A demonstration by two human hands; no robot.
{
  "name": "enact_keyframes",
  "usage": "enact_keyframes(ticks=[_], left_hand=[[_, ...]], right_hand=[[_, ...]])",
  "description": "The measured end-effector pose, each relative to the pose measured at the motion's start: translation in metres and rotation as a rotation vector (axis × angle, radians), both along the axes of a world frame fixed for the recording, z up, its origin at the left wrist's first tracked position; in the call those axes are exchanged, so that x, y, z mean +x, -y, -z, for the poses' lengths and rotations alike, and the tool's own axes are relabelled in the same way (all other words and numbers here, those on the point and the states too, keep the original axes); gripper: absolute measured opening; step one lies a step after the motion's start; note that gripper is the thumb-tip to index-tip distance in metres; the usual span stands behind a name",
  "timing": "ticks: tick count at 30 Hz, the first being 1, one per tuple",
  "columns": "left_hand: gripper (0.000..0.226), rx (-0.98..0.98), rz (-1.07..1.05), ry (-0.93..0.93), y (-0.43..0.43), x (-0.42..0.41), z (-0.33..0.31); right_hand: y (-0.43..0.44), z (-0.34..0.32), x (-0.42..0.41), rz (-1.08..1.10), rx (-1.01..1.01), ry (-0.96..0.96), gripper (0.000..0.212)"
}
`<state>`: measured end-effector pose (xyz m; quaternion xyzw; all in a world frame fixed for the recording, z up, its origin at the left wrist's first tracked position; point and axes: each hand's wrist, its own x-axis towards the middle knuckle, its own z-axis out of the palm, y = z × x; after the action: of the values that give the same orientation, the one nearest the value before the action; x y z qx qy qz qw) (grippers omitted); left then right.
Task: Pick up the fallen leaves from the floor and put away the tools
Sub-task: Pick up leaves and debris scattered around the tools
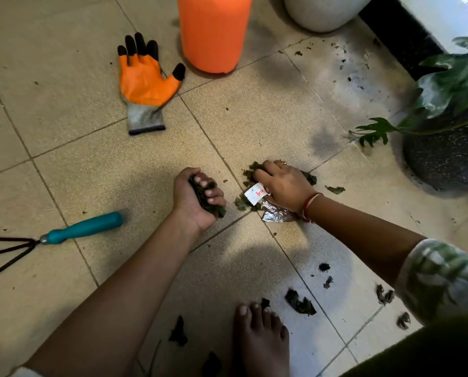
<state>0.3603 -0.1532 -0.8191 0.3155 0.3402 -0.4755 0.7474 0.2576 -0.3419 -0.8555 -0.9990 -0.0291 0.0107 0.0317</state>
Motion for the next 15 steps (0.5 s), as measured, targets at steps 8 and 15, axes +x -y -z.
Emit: enact_keyframes(ticks=[8, 15], left_hand=[[0.042, 0.075, 0.086, -0.036, 0.011, -0.022, 0.002], [0.04, 0.039, 0.135, -0.026, 0.034, -0.053, -0.015]], right_hand=[[-0.033, -0.032, 0.029, 0.717, 0.959, 0.224, 0.013], [-0.072, -0.057, 0.053, 0.732, 1.28, 0.474, 0.02]])
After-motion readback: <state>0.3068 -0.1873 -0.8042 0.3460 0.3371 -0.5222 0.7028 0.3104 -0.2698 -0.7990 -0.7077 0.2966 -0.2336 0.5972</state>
